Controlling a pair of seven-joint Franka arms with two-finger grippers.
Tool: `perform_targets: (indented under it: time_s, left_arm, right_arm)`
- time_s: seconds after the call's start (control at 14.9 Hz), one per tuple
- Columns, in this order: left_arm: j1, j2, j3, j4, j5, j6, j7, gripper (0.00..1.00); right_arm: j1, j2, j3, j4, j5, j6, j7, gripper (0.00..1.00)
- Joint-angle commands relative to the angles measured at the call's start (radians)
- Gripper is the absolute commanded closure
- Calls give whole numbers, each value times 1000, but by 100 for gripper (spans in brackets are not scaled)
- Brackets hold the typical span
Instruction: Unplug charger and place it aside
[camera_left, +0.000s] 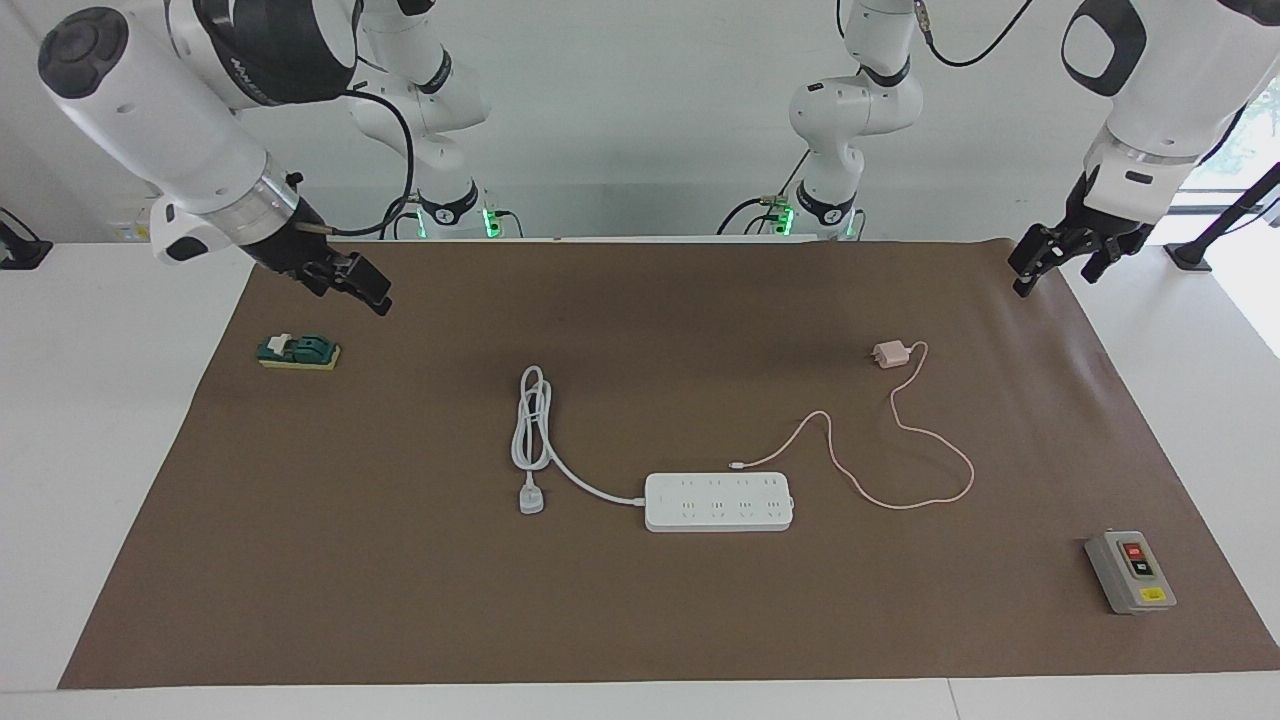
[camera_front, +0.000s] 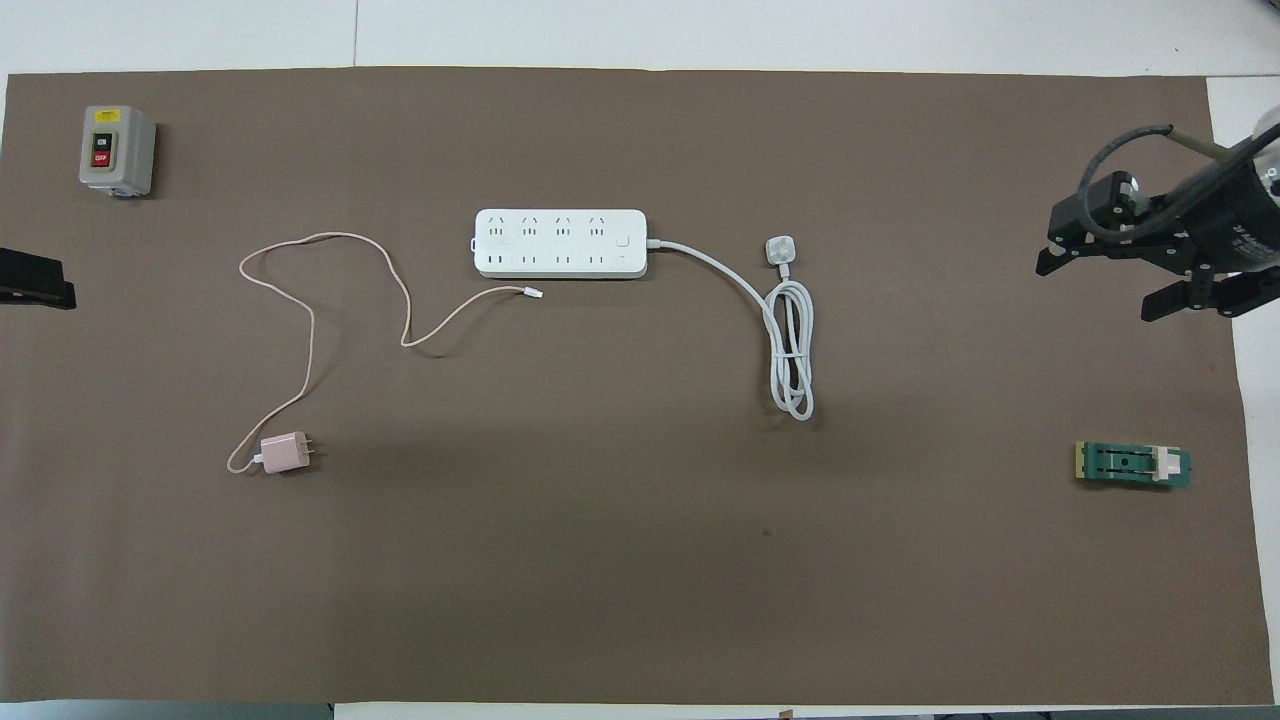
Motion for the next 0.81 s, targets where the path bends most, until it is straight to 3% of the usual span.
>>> perform_targets:
  time_s: [0.0,0.2,0.27,0.61,0.74]
  left_arm:
    - [-2,34,-11,107,-17,-59,14,0]
    - [-7,28,-14,101,-14,-83,14,0]
    - [-19,18,-16,80,-14,-96,14,0]
    - [-73,-22,-16,19,-51,-103,17,0]
    - [-77,-37,-16,0,-63,-101,40,0]
  right_arm:
    - [-32,-98,55,-109,-99,19,-135,0]
    - [-208,-121,279,-120,-194,21,-156,0]
    - [-238,-133,312,-123,-197,21,-158,0]
    - [-229,-139,312,-130,-196,50,-167,0]
    - [-232,-176,306,-177,-197,74,-234,0]
